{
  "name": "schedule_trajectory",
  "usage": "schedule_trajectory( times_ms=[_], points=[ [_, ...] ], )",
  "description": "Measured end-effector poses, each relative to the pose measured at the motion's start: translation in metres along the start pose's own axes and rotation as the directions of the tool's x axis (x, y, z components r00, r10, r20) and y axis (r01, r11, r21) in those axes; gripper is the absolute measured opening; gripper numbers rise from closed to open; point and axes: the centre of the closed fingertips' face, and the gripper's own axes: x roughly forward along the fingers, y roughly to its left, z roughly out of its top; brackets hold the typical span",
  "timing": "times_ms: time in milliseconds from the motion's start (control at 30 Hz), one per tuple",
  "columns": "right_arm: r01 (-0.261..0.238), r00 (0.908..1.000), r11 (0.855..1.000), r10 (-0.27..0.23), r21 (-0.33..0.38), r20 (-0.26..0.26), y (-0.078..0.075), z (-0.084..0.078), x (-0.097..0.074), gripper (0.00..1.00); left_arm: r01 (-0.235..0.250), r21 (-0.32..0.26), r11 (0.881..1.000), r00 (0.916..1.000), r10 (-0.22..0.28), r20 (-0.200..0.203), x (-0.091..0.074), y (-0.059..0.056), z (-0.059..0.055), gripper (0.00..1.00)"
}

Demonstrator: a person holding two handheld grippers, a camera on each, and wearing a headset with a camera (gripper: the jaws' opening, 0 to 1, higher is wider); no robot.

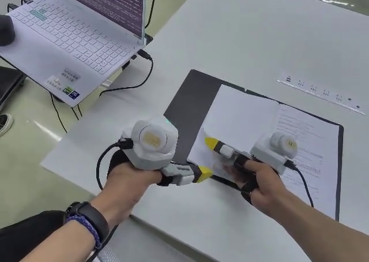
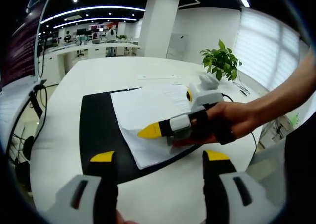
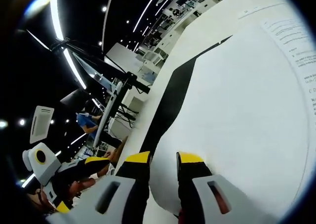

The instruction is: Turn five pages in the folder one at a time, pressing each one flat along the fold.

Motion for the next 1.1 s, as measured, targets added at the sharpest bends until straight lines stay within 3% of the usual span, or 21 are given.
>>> schedule_trajectory(
  times_ms=[267,433,500,533,700,900,967,1100],
  points=[
    [-0.035,0.9993,0.999,0.035,-0.004,-0.017,0.01,-0.004,-0.003,0.35,0.014,0.012,1.0,0.9999,-0.014,-0.007,0.003,-0.004,0.002,0.7],
    [-0.06,0.9982,0.998,0.06,-0.019,-0.006,0.019,0.001,-0.015,0.45,0.033,0.02,0.999,0.9994,-0.033,-0.011,0.006,-0.007,0.005,0.67],
    [-0.051,0.9986,0.998,0.051,-0.02,0.014,0.018,0.004,-0.023,0.45,0.03,0.031,0.999,0.9993,-0.029,-0.026,0.009,-0.006,0.002,0.64],
    [-0.036,0.9981,0.999,0.037,-0.018,0.049,0.015,0.009,-0.028,0.45,0.028,0.034,0.999,0.9992,-0.027,-0.028,0.011,-0.005,0.002,0.63],
    [-0.013,0.9967,0.999,0.016,-0.04,0.08,0.012,0.014,-0.051,0.45,0.022,0.037,0.999,0.9988,-0.021,-0.044,0.017,0.0,0.001,0.55],
    [0.027,0.9906,0.999,-0.021,-0.046,0.135,0.004,0.026,-0.077,0.41,0.019,0.05,0.999,0.9988,-0.017,-0.047,0.029,0.009,0.006,0.38],
    [0.041,0.9871,0.998,-0.033,-0.049,0.157,0.002,0.03,-0.085,0.4,0.016,0.072,0.997,0.9973,-0.01,-0.073,0.034,0.013,0.002,0.32],
    [0.068,0.9833,0.996,-0.056,-0.064,0.173,-0.001,0.031,-0.099,0.37,0.015,0.074,0.997,0.9968,-0.009,-0.079,0.043,0.017,0.0,0.24]
  ],
)
